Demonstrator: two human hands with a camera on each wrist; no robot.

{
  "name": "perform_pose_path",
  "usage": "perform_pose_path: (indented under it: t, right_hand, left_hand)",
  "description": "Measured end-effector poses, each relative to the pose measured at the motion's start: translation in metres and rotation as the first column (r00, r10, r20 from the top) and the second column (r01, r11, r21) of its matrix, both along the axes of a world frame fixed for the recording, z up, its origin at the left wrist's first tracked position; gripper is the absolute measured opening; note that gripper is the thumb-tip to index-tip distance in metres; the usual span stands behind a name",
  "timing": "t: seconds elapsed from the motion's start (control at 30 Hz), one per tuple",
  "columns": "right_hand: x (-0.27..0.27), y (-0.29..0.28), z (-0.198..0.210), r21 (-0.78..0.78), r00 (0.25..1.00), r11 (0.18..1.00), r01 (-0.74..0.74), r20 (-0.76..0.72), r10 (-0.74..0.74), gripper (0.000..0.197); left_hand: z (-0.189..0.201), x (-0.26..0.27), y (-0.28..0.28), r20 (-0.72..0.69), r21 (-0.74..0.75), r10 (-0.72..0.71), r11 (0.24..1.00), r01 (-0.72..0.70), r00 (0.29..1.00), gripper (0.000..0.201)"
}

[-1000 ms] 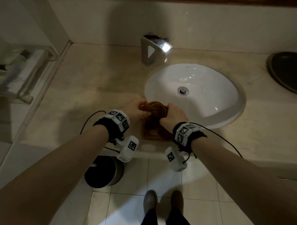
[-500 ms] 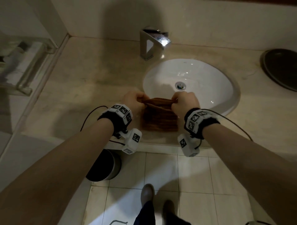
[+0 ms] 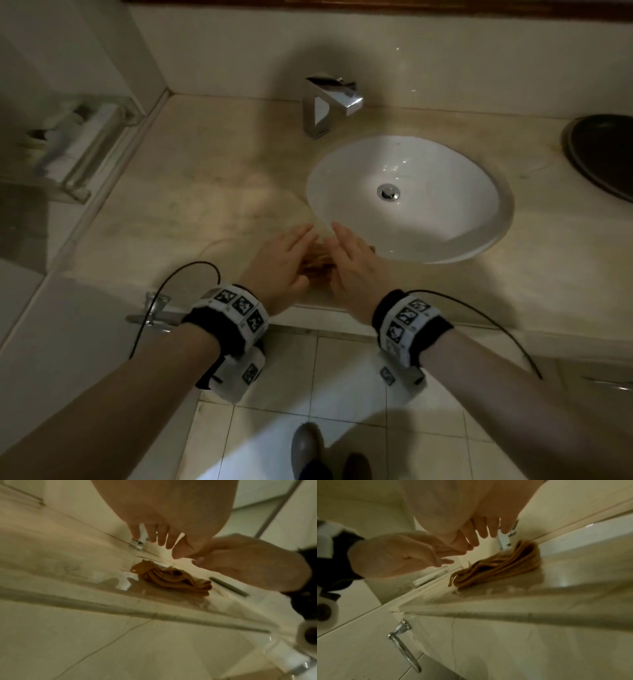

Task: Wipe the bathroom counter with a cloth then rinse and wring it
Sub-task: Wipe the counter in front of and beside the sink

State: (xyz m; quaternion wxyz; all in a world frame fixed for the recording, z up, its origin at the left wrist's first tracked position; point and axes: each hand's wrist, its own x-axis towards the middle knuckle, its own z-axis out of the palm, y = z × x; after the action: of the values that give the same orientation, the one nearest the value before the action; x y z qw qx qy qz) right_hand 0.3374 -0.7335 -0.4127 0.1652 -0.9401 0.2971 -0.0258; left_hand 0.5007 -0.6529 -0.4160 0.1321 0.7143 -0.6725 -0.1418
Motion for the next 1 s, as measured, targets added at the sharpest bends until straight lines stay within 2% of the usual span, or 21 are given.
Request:
perform_pose_path:
  t: [0.1,0.17,0.23,0.3,0.43,0.6,0.7,0.8,1.0]
  right_hand:
    - [0.014,0.018,-0.027,0.022,0.986,1.000,0.009,-0.169,-0.005,0.064]
    - [0.014,0.028,-0.046,-0.022,0.980,0.999,0.034,-0.195,-0.037,0.069]
    - [0.007,0.034,-0.058,-0.067,0.980,0.996,0.064,-0.183,-0.075,0.073]
    - [-0.003,0.041,-0.061,-0.099,0.978,0.990,0.096,-0.176,-0.113,0.072]
    - [-0.051,0.040,-0.067,-0.131,0.957,0.968,0.212,-0.172,-0.233,0.069]
    - [-0.127,0.006,-0.059,-0.198,0.870,0.897,0.396,-0.232,-0.435,0.070]
    - [-0.130,-0.002,-0.057,-0.151,0.829,0.870,0.469,-0.265,-0.493,0.074]
    - [-0.102,0.008,-0.055,-0.108,0.832,0.880,0.462,-0.291,-0.473,0.077]
    - [0.009,0.054,-0.048,0.020,0.944,0.964,0.265,-0.211,-0.255,0.072]
  left_hand:
    - [-0.019,-0.006,0.004,0.133,0.259,-0.095,0.964,0.058,0.987,0.071]
    - [-0.027,-0.004,0.010,0.194,0.353,-0.148,0.933,0.072,0.970,0.080]
    - [-0.027,-0.007,0.014,0.204,0.356,-0.196,0.927,0.113,0.959,0.087]
    - [-0.026,-0.018,0.014,0.174,0.360,-0.219,0.922,0.145,0.960,0.085]
    - [-0.030,-0.066,-0.003,0.184,0.384,-0.269,0.905,0.183,0.946,0.087]
    - [-0.032,-0.143,-0.055,0.117,0.291,-0.320,0.916,0.276,0.940,0.072]
    - [-0.030,-0.158,-0.066,0.114,0.245,-0.308,0.930,0.274,0.944,0.066]
    - [-0.030,-0.133,-0.051,0.163,0.247,-0.303,0.934,0.259,0.939,0.067]
    - [-0.031,-0.026,0.016,0.224,0.282,-0.161,0.955,0.094,0.961,0.086]
